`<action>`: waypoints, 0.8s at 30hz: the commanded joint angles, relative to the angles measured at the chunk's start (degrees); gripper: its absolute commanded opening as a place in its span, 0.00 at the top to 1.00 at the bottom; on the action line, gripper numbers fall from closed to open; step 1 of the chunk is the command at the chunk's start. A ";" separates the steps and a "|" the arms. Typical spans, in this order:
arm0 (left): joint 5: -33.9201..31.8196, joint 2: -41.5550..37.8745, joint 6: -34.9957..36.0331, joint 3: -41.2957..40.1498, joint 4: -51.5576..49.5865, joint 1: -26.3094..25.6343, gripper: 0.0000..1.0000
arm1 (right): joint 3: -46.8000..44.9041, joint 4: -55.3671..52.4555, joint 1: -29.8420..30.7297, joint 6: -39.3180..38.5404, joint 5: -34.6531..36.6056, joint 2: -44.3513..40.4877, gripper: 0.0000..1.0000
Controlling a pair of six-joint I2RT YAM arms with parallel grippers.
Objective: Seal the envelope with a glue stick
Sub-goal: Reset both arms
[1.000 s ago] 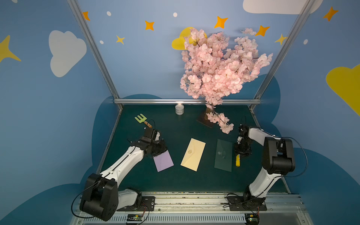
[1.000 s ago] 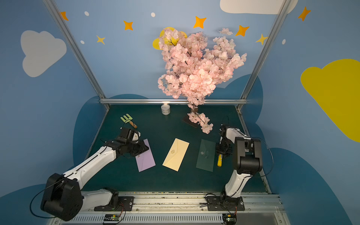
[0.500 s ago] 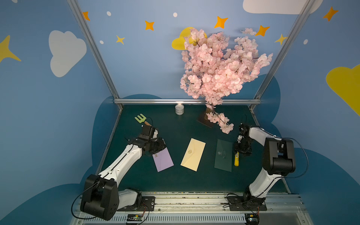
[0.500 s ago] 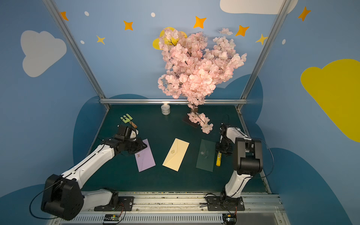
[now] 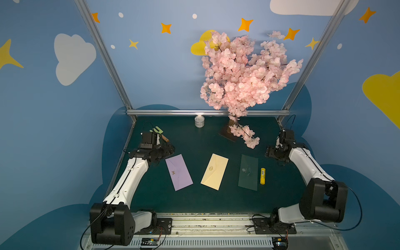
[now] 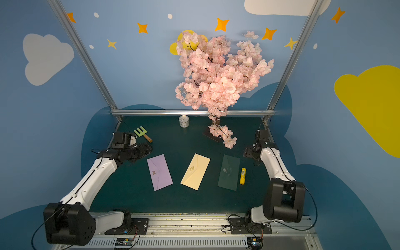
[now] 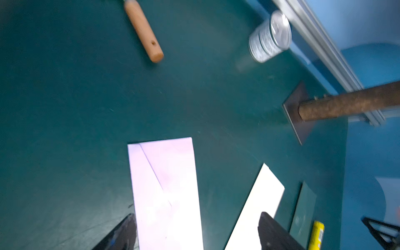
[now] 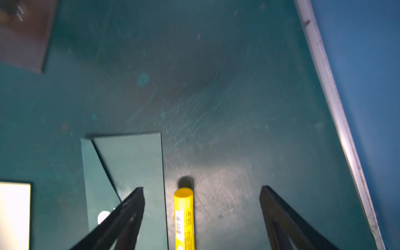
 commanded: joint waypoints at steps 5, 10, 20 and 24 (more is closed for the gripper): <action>-22.79 -11.55 7.80 -21.01 32.44 0.48 0.00 | -18.82 30.56 2.14 0.75 9.03 -12.68 0.12; -27.12 -14.29 16.91 -33.51 50.43 -0.14 0.00 | -33.85 52.85 2.30 -1.90 9.99 -19.86 0.12; -25.78 6.49 28.31 -39.10 78.63 -1.32 0.00 | -35.80 60.33 3.81 -4.79 6.45 -14.20 0.12; -22.34 17.81 32.33 -39.99 93.76 -2.06 0.00 | -38.31 67.17 3.80 -4.27 3.59 -12.02 0.12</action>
